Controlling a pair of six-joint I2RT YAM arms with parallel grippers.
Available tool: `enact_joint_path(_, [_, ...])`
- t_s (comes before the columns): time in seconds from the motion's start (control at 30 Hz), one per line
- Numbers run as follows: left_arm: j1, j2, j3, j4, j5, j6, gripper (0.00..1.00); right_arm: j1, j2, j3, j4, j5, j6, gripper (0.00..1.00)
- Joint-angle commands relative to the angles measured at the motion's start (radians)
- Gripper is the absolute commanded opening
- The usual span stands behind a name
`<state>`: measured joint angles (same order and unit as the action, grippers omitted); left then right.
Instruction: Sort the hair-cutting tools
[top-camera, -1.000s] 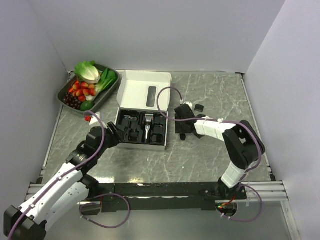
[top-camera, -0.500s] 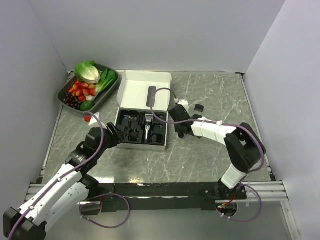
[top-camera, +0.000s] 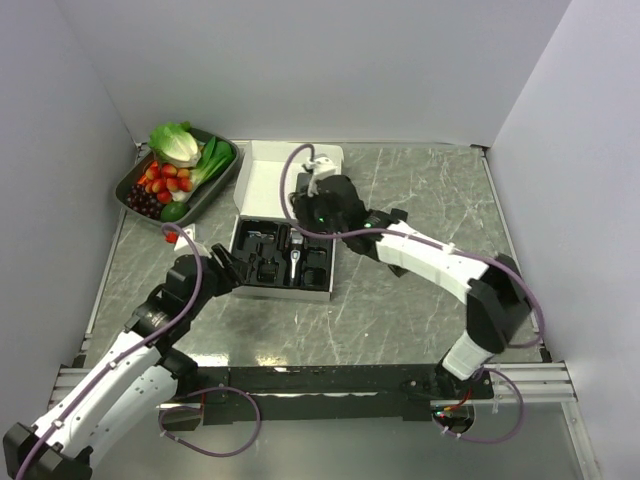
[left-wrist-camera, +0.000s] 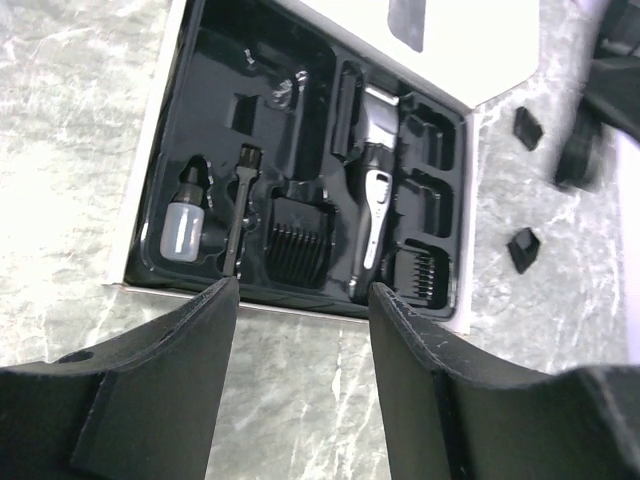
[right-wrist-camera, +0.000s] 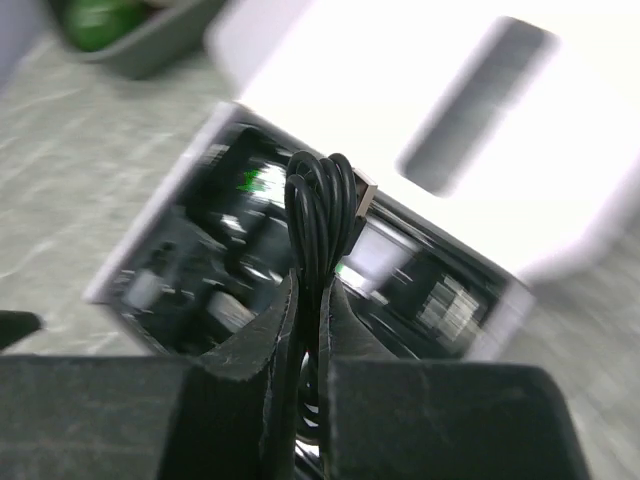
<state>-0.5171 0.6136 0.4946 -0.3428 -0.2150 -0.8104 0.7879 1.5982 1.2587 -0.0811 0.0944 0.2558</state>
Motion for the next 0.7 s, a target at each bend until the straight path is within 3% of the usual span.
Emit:
enact_joint_path(0.0, [-0.001,-0.034,0.059,-0.012,0.035,-0.018,0.61,0.002,0.146,0.117,0.147,-0.251,-0.021,0.00])
enact_joint_path(0.27, [-0.003,-0.083,0.071,-0.045,0.036,-0.024,0.61,0.002,0.388,0.346,0.150,-0.445,-0.061,0.00])
enact_joint_path(0.67, [-0.003,-0.066,0.078,-0.045,0.029,-0.024,0.61,0.001,0.569,0.485,0.086,-0.476,-0.101,0.00])
